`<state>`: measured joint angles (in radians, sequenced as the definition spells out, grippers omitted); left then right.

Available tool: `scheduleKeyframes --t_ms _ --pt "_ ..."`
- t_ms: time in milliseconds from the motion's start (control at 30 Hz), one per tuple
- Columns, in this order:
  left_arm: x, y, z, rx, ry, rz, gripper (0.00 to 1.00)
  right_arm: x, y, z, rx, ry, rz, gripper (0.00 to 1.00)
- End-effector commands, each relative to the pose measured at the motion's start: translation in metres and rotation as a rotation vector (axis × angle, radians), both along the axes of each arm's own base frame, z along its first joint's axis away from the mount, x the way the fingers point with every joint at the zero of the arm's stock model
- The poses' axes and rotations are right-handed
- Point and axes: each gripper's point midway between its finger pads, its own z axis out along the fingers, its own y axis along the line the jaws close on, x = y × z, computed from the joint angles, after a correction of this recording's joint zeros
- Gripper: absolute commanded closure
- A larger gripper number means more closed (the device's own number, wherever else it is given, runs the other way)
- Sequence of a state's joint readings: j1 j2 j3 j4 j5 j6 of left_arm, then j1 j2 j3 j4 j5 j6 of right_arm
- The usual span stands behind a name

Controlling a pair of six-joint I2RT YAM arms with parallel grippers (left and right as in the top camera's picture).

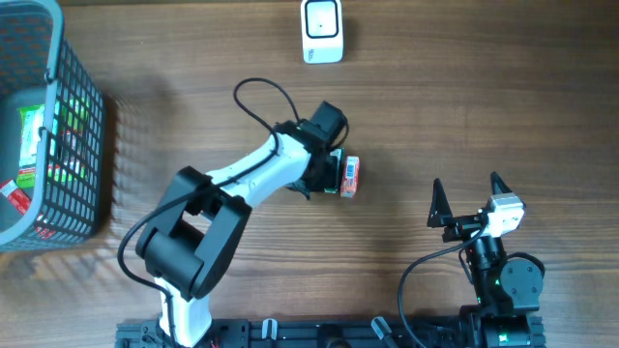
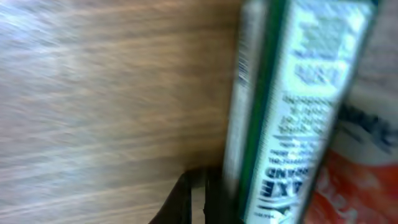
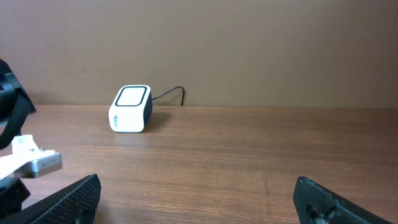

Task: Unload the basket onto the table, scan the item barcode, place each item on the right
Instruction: 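Carry the items with the left gripper to the table centre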

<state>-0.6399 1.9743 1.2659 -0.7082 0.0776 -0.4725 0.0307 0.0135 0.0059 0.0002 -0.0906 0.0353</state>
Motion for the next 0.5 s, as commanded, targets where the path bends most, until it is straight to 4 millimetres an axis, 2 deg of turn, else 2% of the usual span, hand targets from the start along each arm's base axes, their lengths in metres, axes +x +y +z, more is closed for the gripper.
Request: scheduleKeyframes --t_ms 0,233,300,400,467 --pt "-0.009 -0.007 -0.005 -0.004 0.021 0.007 0.94 -0.001 0.001 0.002 -0.008 -0.012 0.010 0.00" --pt "-0.011 -0.007 -0.005 0.002 0.029 0.031 0.94 -0.001 0.001 0.002 -0.008 -0.012 0.010 0.00" --pt "-0.002 -0.004 -0.005 0.009 -0.004 0.042 0.94 -0.001 0.001 0.002 -0.008 -0.012 0.010 0.00" --pt "0.030 0.000 0.000 0.004 -0.119 0.082 0.95 -0.001 0.001 0.002 -0.008 -0.012 0.010 0.00" --pt "0.036 -0.002 0.001 -0.010 -0.141 0.087 0.96 -0.001 0.001 0.002 -0.008 -0.012 0.010 0.01"
